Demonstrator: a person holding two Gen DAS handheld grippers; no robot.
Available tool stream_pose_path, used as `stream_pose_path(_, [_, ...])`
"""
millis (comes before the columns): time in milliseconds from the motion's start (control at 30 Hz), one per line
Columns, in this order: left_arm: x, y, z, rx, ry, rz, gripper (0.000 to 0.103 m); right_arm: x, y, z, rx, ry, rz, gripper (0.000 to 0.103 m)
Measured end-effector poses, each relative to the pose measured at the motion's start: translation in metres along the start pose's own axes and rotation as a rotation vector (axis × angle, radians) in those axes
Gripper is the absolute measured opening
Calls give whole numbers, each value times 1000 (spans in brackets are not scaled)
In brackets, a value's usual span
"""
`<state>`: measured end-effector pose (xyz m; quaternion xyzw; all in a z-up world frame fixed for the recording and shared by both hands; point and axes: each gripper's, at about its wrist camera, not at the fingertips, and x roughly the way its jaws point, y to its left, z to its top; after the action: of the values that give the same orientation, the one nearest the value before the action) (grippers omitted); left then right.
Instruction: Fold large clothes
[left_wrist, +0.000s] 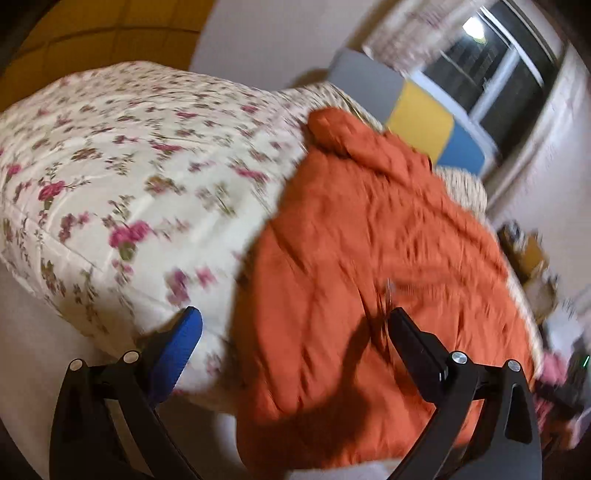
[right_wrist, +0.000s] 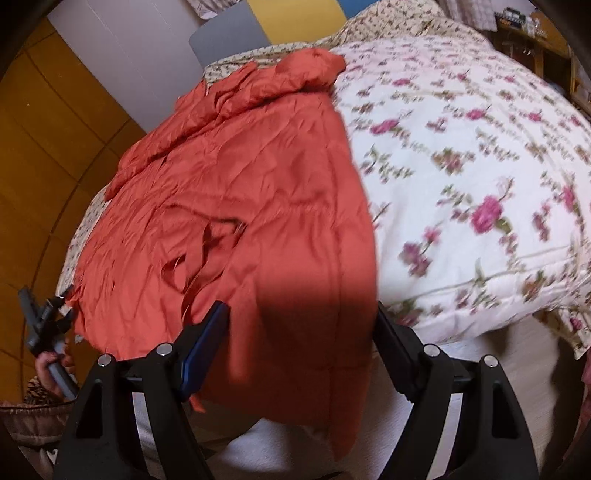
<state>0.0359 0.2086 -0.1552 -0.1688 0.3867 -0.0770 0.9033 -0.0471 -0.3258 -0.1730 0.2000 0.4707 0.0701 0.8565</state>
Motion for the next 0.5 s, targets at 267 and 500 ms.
stream_pose_path(267, [12, -9, -19, 35, 132, 15, 81, 8, 5, -4, -15, 20, 11, 46])
stream_pose_path(500, [-20, -30, -23, 102, 106, -80, 19, -14, 13, -2, -91, 7, 100, 19])
